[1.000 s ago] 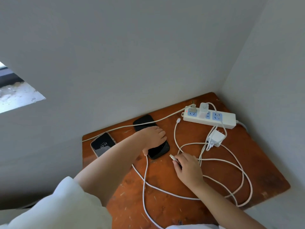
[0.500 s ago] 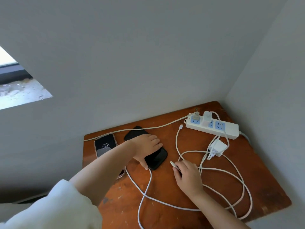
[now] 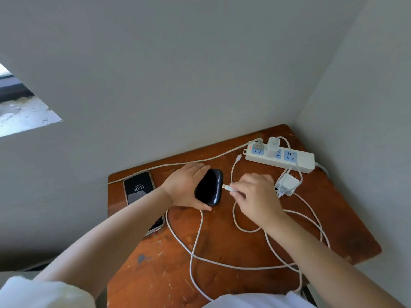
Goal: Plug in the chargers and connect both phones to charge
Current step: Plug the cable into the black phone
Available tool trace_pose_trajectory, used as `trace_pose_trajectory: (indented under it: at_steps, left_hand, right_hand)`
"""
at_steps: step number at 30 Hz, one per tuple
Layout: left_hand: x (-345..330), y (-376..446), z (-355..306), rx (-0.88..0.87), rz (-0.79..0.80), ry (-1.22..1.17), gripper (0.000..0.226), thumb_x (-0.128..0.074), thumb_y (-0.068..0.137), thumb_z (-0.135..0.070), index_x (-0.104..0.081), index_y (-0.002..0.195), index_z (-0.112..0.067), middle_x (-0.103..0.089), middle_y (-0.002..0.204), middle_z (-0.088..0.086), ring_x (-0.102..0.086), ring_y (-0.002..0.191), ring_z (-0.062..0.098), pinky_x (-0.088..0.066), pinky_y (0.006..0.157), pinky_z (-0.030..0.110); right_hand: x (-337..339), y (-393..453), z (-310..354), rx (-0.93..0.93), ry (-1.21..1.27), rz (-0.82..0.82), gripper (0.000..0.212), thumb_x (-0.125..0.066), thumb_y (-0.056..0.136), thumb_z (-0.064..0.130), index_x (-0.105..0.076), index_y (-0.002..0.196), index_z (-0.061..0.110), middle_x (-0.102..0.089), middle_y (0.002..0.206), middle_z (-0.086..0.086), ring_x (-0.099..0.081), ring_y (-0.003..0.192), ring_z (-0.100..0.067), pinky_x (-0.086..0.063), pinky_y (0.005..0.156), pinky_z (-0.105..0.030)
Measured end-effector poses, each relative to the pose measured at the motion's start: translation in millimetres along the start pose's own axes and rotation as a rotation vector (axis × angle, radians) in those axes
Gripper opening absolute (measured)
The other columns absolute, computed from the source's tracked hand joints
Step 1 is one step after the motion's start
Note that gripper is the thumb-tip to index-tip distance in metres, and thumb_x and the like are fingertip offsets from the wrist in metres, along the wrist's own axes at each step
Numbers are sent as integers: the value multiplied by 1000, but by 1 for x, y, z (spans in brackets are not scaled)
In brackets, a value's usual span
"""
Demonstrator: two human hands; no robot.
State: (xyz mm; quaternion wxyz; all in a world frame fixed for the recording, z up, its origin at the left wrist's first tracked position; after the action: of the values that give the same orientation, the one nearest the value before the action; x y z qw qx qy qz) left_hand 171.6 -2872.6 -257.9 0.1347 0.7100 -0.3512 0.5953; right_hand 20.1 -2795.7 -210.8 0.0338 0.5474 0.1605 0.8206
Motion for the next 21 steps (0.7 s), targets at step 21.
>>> trace_pose_trajectory:
  at_steps: [21]
  left_hand:
    - [4,-39,-17,-7,-395,-121,94,-84,43,-51,-53,113,3,-62,109,23,-58,100,40,-50,82,44]
  right_hand:
    - [21,1,30,114,-113,42,26,-92,40,5,-73,55,13,-65,49,-2,-61,46,-19,-49,52,-39]
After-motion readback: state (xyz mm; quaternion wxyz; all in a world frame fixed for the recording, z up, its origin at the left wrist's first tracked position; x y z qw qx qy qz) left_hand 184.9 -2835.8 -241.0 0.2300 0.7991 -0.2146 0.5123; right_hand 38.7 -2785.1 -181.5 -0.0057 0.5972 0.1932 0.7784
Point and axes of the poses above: each hand's wrist, its own y-axis towards the middle knuckle, its own x-axis out of the back of the hand, z = x × y, the point moved 4 cm from there along y, towards the middle knuckle
